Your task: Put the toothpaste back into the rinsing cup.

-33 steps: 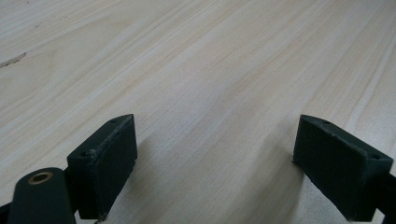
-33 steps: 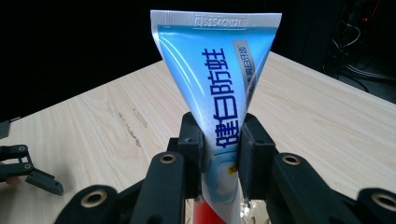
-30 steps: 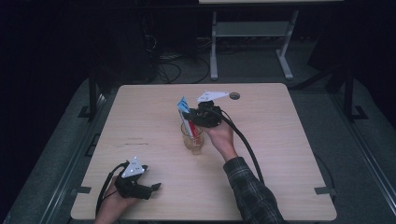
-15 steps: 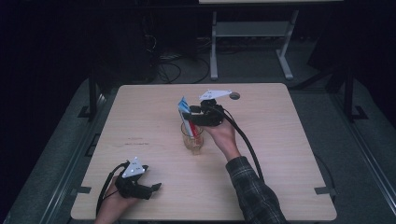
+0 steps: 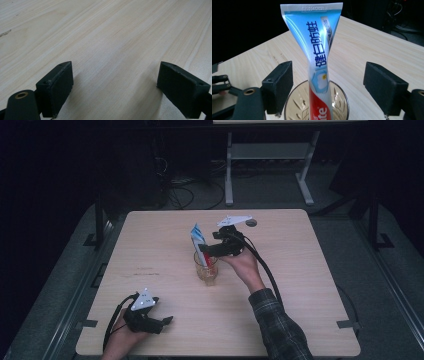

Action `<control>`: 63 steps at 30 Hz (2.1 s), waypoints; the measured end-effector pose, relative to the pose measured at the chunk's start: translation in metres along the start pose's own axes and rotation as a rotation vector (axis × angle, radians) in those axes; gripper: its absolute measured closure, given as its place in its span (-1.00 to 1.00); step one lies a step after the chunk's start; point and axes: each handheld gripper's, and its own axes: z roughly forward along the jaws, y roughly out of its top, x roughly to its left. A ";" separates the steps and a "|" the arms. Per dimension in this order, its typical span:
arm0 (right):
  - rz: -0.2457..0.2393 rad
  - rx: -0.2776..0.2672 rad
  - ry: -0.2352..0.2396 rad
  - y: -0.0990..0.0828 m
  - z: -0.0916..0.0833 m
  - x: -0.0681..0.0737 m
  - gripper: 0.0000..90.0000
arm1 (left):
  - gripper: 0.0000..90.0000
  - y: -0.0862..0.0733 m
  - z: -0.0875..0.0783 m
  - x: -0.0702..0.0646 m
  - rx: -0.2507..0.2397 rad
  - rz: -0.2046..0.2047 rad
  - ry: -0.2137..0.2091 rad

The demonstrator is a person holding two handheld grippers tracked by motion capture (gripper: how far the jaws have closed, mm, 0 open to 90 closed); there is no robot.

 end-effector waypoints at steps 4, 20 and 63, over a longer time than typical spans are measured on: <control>-0.003 0.005 -0.008 -0.001 -0.006 -0.001 -0.50 | -0.72 0.000 0.000 0.000 0.000 0.000 0.000; 0.001 0.023 -0.040 -0.012 -0.040 -0.013 -0.54 | -0.72 0.000 0.000 0.000 -0.001 -0.002 0.001; 0.125 0.093 -0.148 -0.105 -0.133 -0.051 -0.63 | -0.71 0.000 0.000 -0.001 -0.002 -0.005 0.002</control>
